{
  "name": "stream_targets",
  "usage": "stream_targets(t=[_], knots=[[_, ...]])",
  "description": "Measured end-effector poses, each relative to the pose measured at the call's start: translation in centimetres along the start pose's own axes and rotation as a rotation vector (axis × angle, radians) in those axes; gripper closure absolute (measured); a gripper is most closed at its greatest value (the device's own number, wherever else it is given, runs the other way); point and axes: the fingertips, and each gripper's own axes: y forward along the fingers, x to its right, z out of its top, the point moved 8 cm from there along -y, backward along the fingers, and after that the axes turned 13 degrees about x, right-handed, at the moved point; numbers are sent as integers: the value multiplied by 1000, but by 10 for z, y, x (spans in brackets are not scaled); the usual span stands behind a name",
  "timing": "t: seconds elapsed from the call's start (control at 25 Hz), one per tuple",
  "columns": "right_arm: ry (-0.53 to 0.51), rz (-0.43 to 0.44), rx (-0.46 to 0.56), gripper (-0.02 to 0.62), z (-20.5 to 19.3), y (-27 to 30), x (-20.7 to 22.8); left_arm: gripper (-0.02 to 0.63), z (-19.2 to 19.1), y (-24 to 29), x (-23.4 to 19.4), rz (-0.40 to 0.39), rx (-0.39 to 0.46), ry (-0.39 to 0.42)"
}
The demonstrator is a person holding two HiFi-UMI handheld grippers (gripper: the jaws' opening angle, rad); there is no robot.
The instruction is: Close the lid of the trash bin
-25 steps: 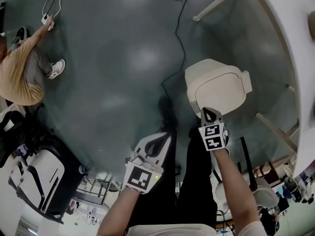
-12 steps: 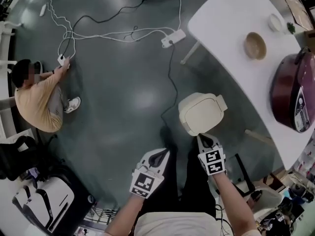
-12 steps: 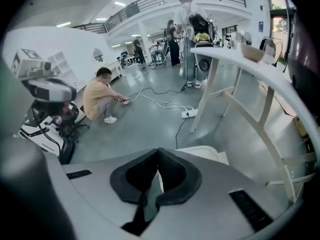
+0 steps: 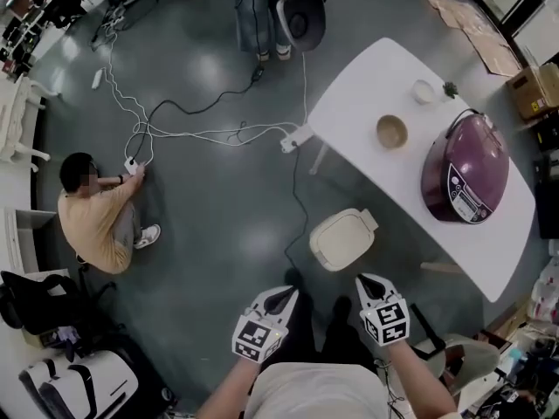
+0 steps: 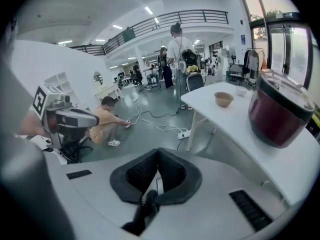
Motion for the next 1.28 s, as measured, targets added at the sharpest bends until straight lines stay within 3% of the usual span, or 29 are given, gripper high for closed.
stream_targets(t=[0.28, 0.8, 1.04, 1.28], knots=[[-27, 36, 124, 583, 40, -91, -1, 589, 32, -27, 67, 37, 103, 0], [-99, 99, 249, 583, 36, -244, 30, 589, 20, -69, 218, 155, 176, 4], [-118, 111, 297, 583, 34, -288, 40, 589, 27, -90, 256, 209, 206, 37], [-120, 99, 348, 583, 31, -313, 39, 589, 22, -107, 268, 242, 213, 57]])
